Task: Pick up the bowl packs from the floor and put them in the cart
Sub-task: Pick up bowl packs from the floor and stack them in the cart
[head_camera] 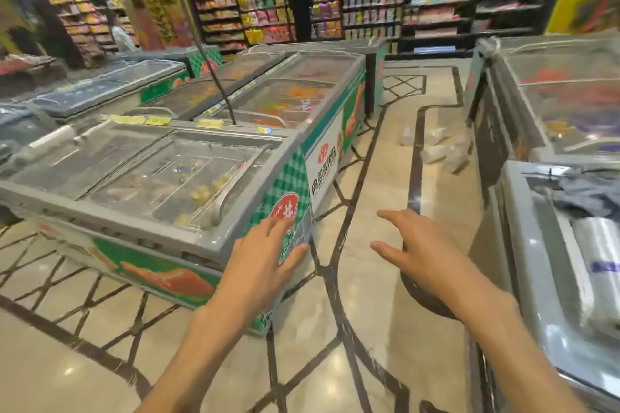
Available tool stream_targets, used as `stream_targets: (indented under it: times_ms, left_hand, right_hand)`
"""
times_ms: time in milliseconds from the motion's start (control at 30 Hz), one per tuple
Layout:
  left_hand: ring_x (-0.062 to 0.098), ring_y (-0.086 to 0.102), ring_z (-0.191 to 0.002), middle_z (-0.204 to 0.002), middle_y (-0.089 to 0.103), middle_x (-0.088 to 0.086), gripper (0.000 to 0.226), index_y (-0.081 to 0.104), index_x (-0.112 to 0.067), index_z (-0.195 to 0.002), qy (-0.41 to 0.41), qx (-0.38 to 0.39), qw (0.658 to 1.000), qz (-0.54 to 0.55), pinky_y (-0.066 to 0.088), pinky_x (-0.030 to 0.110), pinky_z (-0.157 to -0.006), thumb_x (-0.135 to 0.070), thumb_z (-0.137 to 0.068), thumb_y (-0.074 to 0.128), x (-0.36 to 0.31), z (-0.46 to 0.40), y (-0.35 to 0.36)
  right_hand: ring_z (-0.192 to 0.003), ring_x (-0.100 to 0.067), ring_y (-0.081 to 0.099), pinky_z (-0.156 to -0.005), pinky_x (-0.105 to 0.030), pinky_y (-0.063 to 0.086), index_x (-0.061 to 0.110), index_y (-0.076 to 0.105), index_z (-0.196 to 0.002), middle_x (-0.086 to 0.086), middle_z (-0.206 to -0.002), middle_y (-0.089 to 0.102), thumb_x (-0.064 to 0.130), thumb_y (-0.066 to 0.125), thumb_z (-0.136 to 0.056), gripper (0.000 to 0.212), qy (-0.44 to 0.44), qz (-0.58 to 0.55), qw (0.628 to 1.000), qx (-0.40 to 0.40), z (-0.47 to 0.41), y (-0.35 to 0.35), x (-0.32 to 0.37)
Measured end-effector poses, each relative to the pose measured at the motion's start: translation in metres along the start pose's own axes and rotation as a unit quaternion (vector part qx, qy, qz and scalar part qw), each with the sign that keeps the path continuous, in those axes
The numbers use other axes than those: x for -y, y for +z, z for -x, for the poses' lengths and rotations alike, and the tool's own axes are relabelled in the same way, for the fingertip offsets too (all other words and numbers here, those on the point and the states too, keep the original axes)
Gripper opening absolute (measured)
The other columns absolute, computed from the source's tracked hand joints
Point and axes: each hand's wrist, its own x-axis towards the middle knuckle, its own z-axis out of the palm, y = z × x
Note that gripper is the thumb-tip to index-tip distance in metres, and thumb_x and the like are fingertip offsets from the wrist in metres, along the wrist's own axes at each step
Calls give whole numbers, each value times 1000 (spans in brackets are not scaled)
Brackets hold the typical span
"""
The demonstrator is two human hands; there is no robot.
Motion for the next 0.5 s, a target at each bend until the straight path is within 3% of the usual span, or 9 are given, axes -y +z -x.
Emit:
stream_targets:
  times_ms: [233, 367, 500]
  left_hand:
    - [11, 49, -129, -145, 48, -10, 64, 40, -32, -151, 82, 8, 996, 33, 44, 36, -107, -67, -98, 37, -1, -142, 4]
    - [13, 47, -134, -146, 48, -10, 60, 42, -33, -150, 115, 4, 992, 53, 40, 35, -108, -64, -99, 40, -5, -231, 17]
    - [12, 43, -138, -151, 43, -12, 70, 36, -35, -153, 149, 13, 987, 54, 40, 39, -113, -74, -95, 27, -2, -334, 50]
  right_hand:
    - [-136, -17, 45, -110, -41, 41, 32, 36, -154, 7, -152, 46, 59, 53, -97, 66, 70, 18, 997, -19, -97, -20, -31]
    - [-140, -17, 41, -113, -39, 39, 36, 31, -156, 8, -157, 39, 62, 51, -96, 68, 105, 51, 993, -18, -158, -32, -58]
    - [-142, -17, 40, -117, -41, 36, 38, 27, -156, 10, -159, 35, 61, 52, -96, 69, 139, 73, 987, -14, -239, -32, -95]
